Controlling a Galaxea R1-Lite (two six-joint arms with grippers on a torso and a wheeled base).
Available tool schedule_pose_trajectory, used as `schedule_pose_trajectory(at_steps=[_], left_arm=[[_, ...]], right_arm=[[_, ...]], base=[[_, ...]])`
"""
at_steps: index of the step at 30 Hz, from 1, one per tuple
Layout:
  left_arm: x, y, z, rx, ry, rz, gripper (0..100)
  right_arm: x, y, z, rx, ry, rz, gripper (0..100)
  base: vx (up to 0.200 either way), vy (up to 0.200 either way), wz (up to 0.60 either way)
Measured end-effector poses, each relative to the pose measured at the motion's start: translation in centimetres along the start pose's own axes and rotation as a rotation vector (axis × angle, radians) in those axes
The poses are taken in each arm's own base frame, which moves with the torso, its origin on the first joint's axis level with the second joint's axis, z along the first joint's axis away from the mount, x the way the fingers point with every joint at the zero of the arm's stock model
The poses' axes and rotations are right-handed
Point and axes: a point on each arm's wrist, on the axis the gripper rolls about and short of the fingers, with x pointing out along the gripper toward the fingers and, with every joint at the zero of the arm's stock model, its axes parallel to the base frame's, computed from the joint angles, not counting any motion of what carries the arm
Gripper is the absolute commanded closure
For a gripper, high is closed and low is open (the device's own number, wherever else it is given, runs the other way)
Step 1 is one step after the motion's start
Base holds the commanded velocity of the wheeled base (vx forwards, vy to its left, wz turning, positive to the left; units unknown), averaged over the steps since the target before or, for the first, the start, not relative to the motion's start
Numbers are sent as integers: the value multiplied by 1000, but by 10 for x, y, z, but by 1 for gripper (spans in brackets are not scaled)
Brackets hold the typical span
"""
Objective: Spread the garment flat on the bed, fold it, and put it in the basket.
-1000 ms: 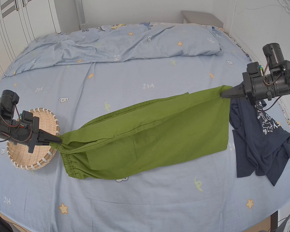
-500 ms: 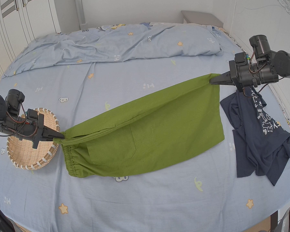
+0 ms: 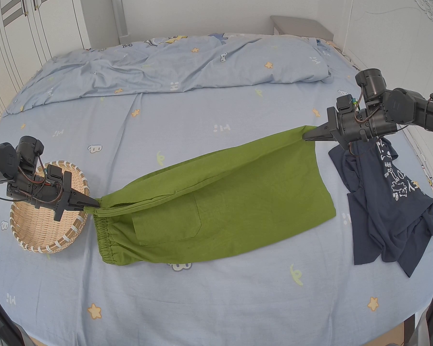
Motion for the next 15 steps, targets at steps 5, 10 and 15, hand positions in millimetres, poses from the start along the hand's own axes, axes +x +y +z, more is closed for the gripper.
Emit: schedule_pose_trajectory(at_steps=[5, 10, 15], left_arm=[[5, 2, 3, 5, 9, -1, 0], [10, 3, 8, 5, 14, -4, 0], [12, 3, 10, 2, 16, -6, 0]], right_arm=[[9, -8, -3, 17, 19, -2, 0], [16, -14, -5, 30, 34, -5, 0], [25, -19, -9, 42, 59, -6, 0]], base=[[0, 0, 0], [0, 0, 0], [0, 0, 0]])
